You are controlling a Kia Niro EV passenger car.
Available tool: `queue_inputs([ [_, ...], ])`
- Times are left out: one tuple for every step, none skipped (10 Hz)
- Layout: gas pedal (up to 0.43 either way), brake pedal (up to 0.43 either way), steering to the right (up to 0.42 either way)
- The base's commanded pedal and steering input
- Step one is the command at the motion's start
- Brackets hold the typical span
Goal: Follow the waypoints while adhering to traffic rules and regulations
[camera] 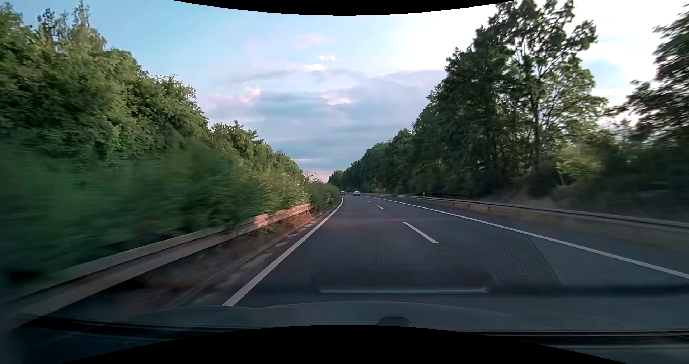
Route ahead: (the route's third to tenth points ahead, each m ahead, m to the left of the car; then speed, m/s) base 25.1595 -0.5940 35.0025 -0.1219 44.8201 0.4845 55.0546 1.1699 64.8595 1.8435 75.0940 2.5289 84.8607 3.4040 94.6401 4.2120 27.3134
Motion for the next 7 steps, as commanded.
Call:
queue_inputs([
  [0.197, 0.0, -0.007],
  [0.197, 0.0, -0.007],
  [0.189, 0.0, -0.007],
  [0.189, 0.0, -0.007],
  [0.189, 0.0, -0.007],
  [0.189, 0.0, -0.008],
  [0.189, 0.0, -0.007],
])
